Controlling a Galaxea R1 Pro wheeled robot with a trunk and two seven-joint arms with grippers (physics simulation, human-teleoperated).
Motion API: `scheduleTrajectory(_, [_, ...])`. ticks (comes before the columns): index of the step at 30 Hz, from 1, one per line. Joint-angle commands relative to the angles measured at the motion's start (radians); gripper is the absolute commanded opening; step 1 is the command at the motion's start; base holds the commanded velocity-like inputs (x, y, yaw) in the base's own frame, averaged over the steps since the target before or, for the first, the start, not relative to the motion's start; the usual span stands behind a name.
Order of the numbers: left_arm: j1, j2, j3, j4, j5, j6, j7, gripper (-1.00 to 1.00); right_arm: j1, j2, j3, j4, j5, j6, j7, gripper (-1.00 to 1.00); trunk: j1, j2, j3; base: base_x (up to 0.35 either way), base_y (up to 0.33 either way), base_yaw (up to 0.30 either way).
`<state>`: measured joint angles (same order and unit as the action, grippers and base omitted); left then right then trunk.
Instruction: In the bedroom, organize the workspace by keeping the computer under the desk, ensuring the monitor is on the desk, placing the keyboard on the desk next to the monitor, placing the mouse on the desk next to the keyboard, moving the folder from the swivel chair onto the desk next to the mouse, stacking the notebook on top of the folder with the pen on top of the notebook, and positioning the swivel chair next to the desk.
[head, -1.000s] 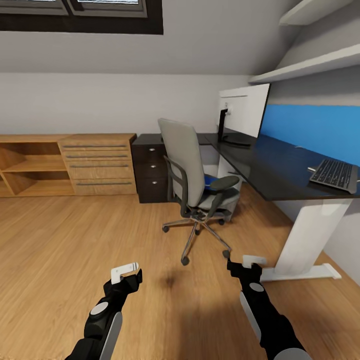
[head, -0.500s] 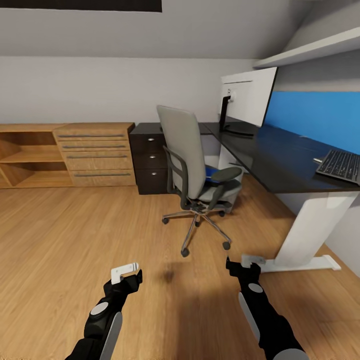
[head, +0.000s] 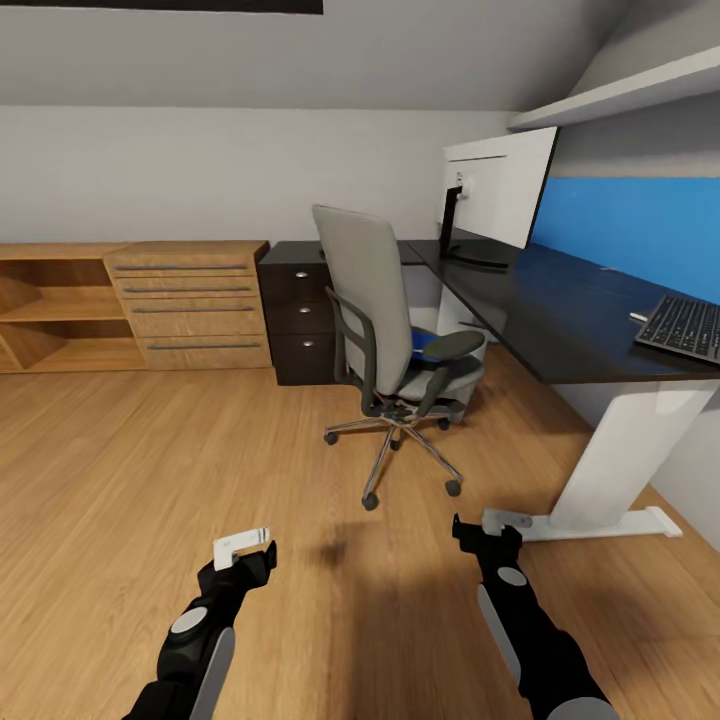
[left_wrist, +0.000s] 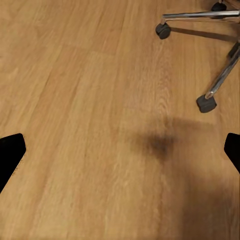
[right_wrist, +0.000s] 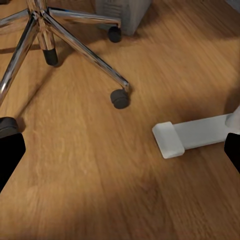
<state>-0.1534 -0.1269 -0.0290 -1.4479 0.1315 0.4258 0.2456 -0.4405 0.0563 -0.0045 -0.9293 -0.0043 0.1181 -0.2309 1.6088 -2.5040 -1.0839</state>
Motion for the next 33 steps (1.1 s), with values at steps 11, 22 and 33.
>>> scheduleTrajectory(11, [0.011, 0.017, 0.000, -0.026, 0.010, 0.004, 0.009, 1.00, -0.208, -0.058, -0.005, 0.347, -0.005, -0.134, -0.002, 1.00, 0.000, 0.000, -0.001, 0.182, 0.000, 0.000])
scheduleTrajectory(22, [0.011, 0.033, 0.000, -0.023, 0.011, 0.003, 0.008, 1.00, -0.294, -0.075, -0.006, 0.590, -0.003, -0.381, -0.006, 1.00, 0.000, 0.000, -0.001, 0.283, 0.000, 0.000])
scheduleTrajectory(33, [0.011, 0.035, 0.000, -0.022, 0.012, 0.004, 0.007, 1.00, -0.297, -0.079, -0.006, 0.603, -0.002, -0.473, -0.008, 1.00, 0.000, 0.000, -0.001, 0.173, 0.000, 0.000])
